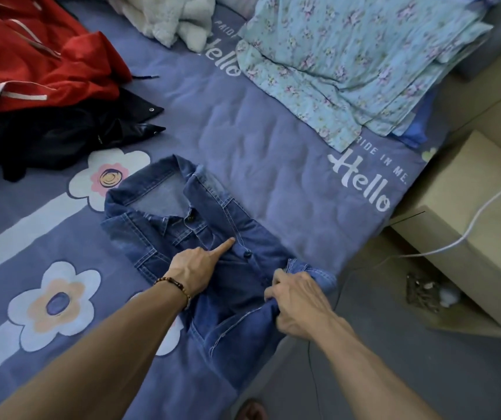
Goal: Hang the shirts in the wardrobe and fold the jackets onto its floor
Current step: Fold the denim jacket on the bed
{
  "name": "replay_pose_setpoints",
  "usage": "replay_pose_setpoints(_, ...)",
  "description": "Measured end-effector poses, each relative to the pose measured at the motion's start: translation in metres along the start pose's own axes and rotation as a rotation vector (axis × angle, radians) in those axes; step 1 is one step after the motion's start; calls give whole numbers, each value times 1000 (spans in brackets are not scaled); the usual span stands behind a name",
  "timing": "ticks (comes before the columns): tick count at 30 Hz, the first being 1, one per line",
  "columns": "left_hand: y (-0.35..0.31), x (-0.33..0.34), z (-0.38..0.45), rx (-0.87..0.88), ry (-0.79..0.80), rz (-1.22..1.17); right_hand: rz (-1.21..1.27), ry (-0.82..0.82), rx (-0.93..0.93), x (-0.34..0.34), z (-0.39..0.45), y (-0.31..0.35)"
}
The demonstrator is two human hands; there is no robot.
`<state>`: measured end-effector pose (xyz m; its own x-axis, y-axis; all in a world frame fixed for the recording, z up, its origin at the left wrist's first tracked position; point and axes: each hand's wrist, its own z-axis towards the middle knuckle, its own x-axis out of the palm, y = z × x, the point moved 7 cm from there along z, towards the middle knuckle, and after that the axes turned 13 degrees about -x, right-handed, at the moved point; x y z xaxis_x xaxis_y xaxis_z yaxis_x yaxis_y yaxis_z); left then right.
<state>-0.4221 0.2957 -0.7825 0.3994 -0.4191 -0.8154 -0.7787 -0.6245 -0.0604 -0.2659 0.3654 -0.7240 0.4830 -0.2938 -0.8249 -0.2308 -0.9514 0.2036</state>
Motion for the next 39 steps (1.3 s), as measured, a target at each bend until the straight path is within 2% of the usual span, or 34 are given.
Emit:
replay_pose_setpoints(2, 13, 4, -12, 6, -9, -113, -40, 52, 15, -14, 6, 6)
replay_pose_setpoints(3, 27, 7, -17, -7, 63, -265, -49, 69, 11, -25, 10, 10)
replay_pose_setpoints(5, 49, 10, -34, -24, 253, -713, -32, 99, 2, -52, 22, 15)
replay_pose_setpoints(6, 62, 2, -47, -40, 295, -960, -44, 101, -13, -74, 32, 21)
replay_pose_setpoints(9, 84, -24, -75, -164, 301, -1463, -76, 101, -28, -127, 69, 32)
replay_pose_setpoints(11, 94, -33, -86, -270, 308, -1720, -98, 129, -57, -153, 100, 42)
replay_pose_setpoints(13, 106, -43, -91, -298, 222, -1888, -134, 171, -116, -177, 140, 58)
replay_pose_setpoints(15, 115, -46, -88, -311, 83, -1869, -126, 206, -156, -189, 174, 72)
replay_pose_setpoints(18, 140, -31, -65, -492, -149, -1814, -65, 184, -228, -189, 223, 79)
replay_pose_setpoints(20, 155, -12, -47, -669, -220, -1786, -113, 12, -234, -187, 244, 61)
replay_pose_setpoints(22, 164, -1, -31, -782, -284, -1778, -99, -173, -136, -182, 252, 26)
replay_pose_setpoints(23, 166, -2, -26, -803, -333, -1768, 33, -214, -57, -177, 250, 6)
replay_pose_setpoints(26, 167, -2, -18, -840, -408, -1749, 651, -198, 101, -146, 252, -36)
replay_pose_setpoints(28, 168, 0, -18, -884, -447, -1717, 820, -222, 118, -132, 252, -45)
replay_pose_setpoints(33, 181, -14, -23, -1047, -600, -1672, 681, -391, 49, -142, 260, -53)
replay_pose_setpoints(35, 189, -14, -16, -1087, -550, -1605, 545, -399, 19, -142, 268, -54)
replay_pose_setpoints(39, 192, 3, -6, -1140, -368, -1389, 411, -292, 65, -116, 283, -61)
